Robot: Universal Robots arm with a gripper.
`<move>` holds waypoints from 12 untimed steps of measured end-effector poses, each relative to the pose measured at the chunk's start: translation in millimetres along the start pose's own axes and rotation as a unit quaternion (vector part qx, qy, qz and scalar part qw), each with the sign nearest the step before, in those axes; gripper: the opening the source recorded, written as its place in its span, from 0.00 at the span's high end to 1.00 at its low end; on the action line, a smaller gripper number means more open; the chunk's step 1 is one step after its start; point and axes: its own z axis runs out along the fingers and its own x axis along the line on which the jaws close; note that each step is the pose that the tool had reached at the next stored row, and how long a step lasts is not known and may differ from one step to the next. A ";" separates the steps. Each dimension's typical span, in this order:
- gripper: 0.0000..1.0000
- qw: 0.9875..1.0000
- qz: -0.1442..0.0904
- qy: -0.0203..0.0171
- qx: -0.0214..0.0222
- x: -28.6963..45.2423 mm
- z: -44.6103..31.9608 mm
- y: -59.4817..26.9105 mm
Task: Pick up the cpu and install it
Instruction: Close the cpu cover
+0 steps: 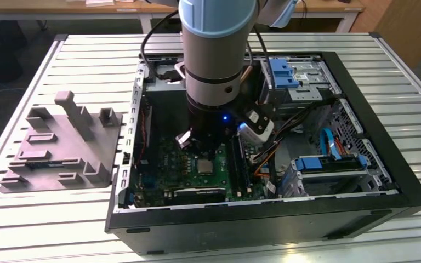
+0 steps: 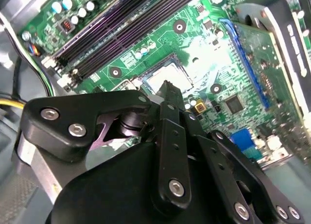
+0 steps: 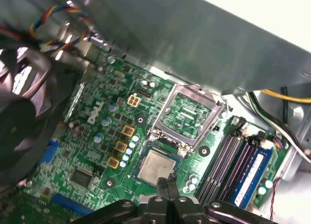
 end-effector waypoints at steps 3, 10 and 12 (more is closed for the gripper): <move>0.89 1.000 -0.027 0.000 0.000 0.0 0.2 0.0; 0.89 0.996 -0.091 -0.001 0.000 0.0 0.6 0.0; 0.89 0.994 -0.109 -0.001 0.000 0.0 0.7 0.0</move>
